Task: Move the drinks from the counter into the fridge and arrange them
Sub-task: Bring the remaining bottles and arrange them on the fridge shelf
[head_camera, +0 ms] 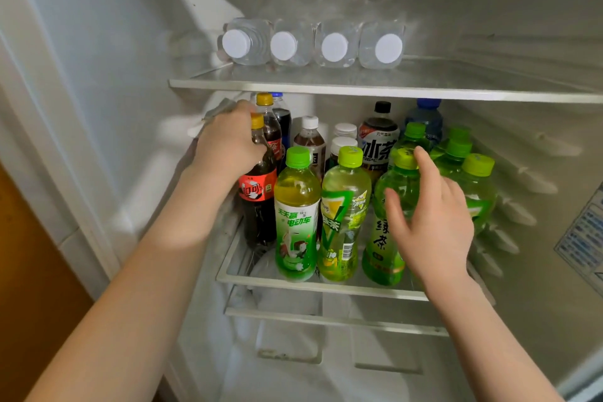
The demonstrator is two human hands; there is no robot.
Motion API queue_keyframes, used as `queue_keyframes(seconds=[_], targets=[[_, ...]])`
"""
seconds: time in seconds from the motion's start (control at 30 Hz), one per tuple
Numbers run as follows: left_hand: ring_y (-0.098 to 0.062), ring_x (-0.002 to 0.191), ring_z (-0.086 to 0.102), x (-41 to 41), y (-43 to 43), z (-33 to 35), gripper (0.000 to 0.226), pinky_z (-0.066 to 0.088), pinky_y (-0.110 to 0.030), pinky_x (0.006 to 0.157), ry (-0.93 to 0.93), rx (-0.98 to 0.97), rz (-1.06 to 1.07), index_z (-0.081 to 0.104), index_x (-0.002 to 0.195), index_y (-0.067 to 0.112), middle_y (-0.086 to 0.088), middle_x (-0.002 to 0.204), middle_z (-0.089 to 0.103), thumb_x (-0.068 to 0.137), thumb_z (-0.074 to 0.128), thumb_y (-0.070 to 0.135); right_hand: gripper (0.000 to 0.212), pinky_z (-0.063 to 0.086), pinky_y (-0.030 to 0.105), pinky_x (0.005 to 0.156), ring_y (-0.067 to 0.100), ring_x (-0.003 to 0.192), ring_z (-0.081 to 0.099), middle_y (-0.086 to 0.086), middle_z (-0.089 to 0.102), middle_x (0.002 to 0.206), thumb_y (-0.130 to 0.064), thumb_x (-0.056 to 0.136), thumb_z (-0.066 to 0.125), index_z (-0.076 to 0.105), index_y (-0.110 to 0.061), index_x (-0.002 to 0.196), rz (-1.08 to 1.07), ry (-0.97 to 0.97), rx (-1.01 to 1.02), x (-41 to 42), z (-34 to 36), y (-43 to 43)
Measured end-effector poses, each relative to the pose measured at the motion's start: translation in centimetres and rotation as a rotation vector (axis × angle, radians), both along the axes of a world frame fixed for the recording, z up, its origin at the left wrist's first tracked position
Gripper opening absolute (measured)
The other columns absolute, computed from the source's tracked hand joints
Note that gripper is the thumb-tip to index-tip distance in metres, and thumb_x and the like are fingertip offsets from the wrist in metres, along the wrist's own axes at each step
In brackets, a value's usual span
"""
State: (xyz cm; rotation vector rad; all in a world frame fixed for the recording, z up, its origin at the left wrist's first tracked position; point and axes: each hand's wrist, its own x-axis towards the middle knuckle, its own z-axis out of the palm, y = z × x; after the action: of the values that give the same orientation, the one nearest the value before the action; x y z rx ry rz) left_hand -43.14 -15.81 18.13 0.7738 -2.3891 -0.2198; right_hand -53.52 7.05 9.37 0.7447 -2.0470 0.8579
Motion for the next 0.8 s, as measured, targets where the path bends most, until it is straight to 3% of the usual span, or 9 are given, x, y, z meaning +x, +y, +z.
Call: queue_keyframes(seconds=[0.13,0.3,0.47,0.8], targets=[[-0.025,0.103,0.055,-0.1,-0.2,0.4,0.080,0.041,-0.028,0.079,-0.091,0.118,-0.056,0.038,0.139,0.017,-0.010,0.122,0.056,0.069,0.075,0.004,0.058,0.035,0.027,0.062,0.032,0.090,0.059,0.008,0.064,0.091,-0.025,0.084,0.067,0.044,-0.009,0.135,-0.001,-0.016,-0.014,0.0,-0.1,-0.1],[-0.033,0.110,0.055,-1.5,-0.5,0.1,0.072,0.046,-0.036,0.089,-0.010,0.111,-0.034,0.041,0.134,0.012,-0.015,0.121,0.056,0.070,0.070,-0.003,0.058,0.042,0.031,0.064,0.033,0.090,0.059,0.009,0.065,0.093,-0.024,0.084,0.067,0.045,-0.008,0.134,0.013,-0.019,-0.012,0.0,0.0,-0.1],[-0.037,0.111,0.054,-3.3,-1.1,-0.4,0.066,0.047,-0.043,0.090,0.051,0.090,-0.007,0.042,0.133,0.006,-0.019,0.122,0.055,0.072,0.063,-0.009,0.058,0.035,0.026,0.065,0.031,0.089,0.060,0.007,0.065,0.093,-0.025,0.083,0.068,0.045,-0.009,0.134,0.003,-0.011,-0.009,-0.1,0.1,-0.1],[-0.040,0.114,0.052,-4.6,-2.2,-0.8,0.065,0.046,-0.045,0.090,0.064,0.069,0.064,0.041,0.133,0.004,-0.024,0.121,0.055,0.073,0.064,-0.007,0.058,0.037,0.025,0.064,0.029,0.090,0.061,0.006,0.066,0.099,-0.026,0.082,0.071,0.048,-0.010,0.133,0.026,-0.010,0.026,-0.1,0.3,0.6]])
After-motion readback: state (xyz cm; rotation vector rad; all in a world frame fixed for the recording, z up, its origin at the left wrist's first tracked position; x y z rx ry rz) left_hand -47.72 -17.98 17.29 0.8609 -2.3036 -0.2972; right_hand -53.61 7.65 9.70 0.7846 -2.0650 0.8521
